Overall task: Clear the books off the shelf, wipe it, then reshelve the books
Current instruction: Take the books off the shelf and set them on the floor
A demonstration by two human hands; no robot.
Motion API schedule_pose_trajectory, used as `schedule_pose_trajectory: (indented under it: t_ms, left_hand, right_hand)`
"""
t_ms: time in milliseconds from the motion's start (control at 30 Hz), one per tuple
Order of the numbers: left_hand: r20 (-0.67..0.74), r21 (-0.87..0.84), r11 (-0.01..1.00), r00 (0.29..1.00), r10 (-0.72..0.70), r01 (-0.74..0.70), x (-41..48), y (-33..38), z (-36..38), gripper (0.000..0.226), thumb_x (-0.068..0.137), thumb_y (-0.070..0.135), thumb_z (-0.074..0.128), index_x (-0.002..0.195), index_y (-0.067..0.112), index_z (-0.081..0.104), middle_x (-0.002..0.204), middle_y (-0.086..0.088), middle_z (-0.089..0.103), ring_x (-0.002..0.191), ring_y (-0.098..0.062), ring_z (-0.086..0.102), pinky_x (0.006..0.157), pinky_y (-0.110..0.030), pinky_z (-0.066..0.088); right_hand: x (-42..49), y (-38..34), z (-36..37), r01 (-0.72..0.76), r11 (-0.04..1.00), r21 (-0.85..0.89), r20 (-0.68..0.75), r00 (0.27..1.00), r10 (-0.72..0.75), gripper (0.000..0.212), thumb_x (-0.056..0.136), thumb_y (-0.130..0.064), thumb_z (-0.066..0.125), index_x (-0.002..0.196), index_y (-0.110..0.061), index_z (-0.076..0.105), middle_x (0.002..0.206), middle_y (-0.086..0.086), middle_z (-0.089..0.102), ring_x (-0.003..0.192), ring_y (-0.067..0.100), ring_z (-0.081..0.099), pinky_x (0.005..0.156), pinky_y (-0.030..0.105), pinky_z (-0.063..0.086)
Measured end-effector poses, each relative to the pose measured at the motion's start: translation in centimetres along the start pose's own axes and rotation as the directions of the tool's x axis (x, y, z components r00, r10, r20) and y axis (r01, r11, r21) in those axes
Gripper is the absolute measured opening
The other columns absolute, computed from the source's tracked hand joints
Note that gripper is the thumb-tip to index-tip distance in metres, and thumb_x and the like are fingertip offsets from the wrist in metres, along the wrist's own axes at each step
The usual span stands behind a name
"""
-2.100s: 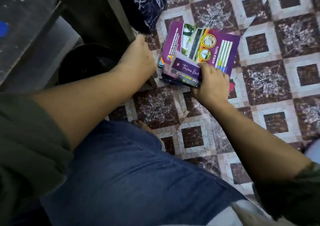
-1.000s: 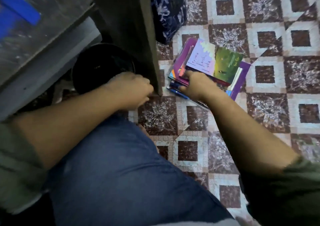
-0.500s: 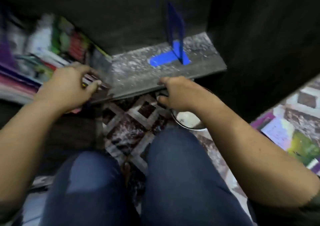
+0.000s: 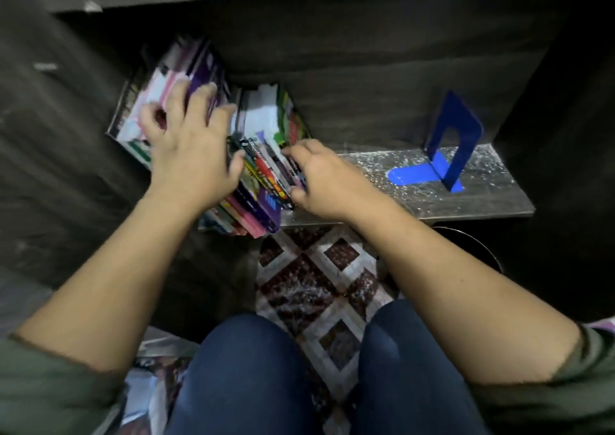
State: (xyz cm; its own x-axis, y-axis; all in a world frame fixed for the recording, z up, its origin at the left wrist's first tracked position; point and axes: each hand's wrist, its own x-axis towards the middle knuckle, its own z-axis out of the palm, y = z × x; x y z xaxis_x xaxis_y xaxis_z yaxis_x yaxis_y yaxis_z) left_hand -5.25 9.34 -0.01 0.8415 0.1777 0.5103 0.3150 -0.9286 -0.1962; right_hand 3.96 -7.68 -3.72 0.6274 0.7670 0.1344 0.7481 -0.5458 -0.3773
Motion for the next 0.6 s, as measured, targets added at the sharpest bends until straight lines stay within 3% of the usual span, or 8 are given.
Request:
schedule_pose_trajectory:
  t_ms: [100, 233, 333, 400, 500, 600]
  left_hand:
    - [-0.026, 0.07, 0.995, 0.997, -0.068, 0.07, 0.6, -1.3, 0.0, 0.061, 0.076, 0.036, 0.068, 0.128, 0.008, 0.052, 0.143, -0.018, 0.038, 0.14, -0.036, 0.022, 0.11, -0.061, 0.011]
    - [-0.043, 0.129, 0.988, 0.996, -0.074, 0.079, 0.8, -1.1, 0.7, 0.053, 0.082, 0.038, 0.059, 0.121, 0.003, 0.057, 0.125, -0.017, 0.048, 0.122, -0.036, 0.038, 0.106, -0.054, 0.026]
    - [-0.071, 0.153, 0.98, 0.99, -0.12, 0.13, 0.8, -0.7, 1.4, 0.052, 0.081, 0.038, 0.057, 0.121, 0.004, 0.056, 0.121, -0.015, 0.048, 0.116, -0.036, 0.039, 0.104, -0.05, 0.023]
    - [-0.08, 0.179, 0.974, 0.989, -0.127, 0.139, 0.8, -0.5, 1.7, 0.053, 0.08, 0.038, 0.056, 0.122, 0.006, 0.053, 0.12, -0.015, 0.047, 0.114, -0.035, 0.038, 0.101, -0.047, 0.019]
    - [-0.086, 0.18, 0.972, 0.987, -0.136, 0.15, 0.8, -0.4, 1.9, 0.055, 0.079, 0.038, 0.053, 0.125, 0.009, 0.052, 0.12, -0.014, 0.046, 0.113, -0.035, 0.038, 0.099, -0.046, 0.018]
    - [-0.112, 0.155, 0.974, 0.983, -0.148, 0.164, 0.8, -0.4, 2.0, 0.054, 0.08, 0.038, 0.051, 0.126, 0.01, 0.053, 0.12, -0.012, 0.048, 0.112, -0.034, 0.041, 0.099, -0.045, 0.02]
  right_hand:
    - [1.9, -0.7, 0.3, 0.024, 0.999, -0.037, -0.036, 0.999, -0.025, 0.075, 0.084, -0.023, 0.067, 0.149, -0.018, 0.028, 0.157, 0.009, 0.021, 0.138, 0.031, 0.032, 0.109, 0.046, 0.036]
    - [4.4, -1.3, 0.9, 0.015, 0.996, -0.09, -0.048, 0.999, -0.02, 0.077, 0.086, -0.016, 0.064, 0.15, -0.021, 0.023, 0.161, 0.007, 0.01, 0.146, 0.026, 0.018, 0.112, 0.045, 0.03]
    - [5.9, -1.1, 2.1, 0.027, 0.993, -0.116, -0.017, 0.999, -0.029, 0.079, 0.086, -0.002, 0.06, 0.152, -0.023, 0.021, 0.162, 0.005, 0.007, 0.146, 0.025, 0.016, 0.114, 0.044, 0.03]
    - [6.5, -1.0, 2.7, 0.023, 0.996, -0.083, -0.002, 1.0, -0.023, 0.081, 0.084, 0.004, 0.058, 0.151, -0.026, 0.023, 0.162, 0.002, 0.007, 0.143, 0.028, 0.026, 0.109, 0.044, 0.037]
    - [6.8, -0.8, 3.3, 0.016, 0.999, -0.036, -0.045, 0.999, -0.017, 0.077, 0.082, 0.006, 0.057, 0.146, -0.026, 0.029, 0.161, 0.001, 0.01, 0.123, 0.033, 0.051, 0.09, 0.044, 0.05]
    - [6.7, -0.8, 3.9, 0.024, 0.999, -0.022, -0.102, 0.994, -0.026, 0.071, 0.083, 0.004, 0.055, 0.144, -0.025, 0.031, 0.159, 0.002, 0.013, 0.109, 0.035, 0.059, 0.081, 0.042, 0.049]
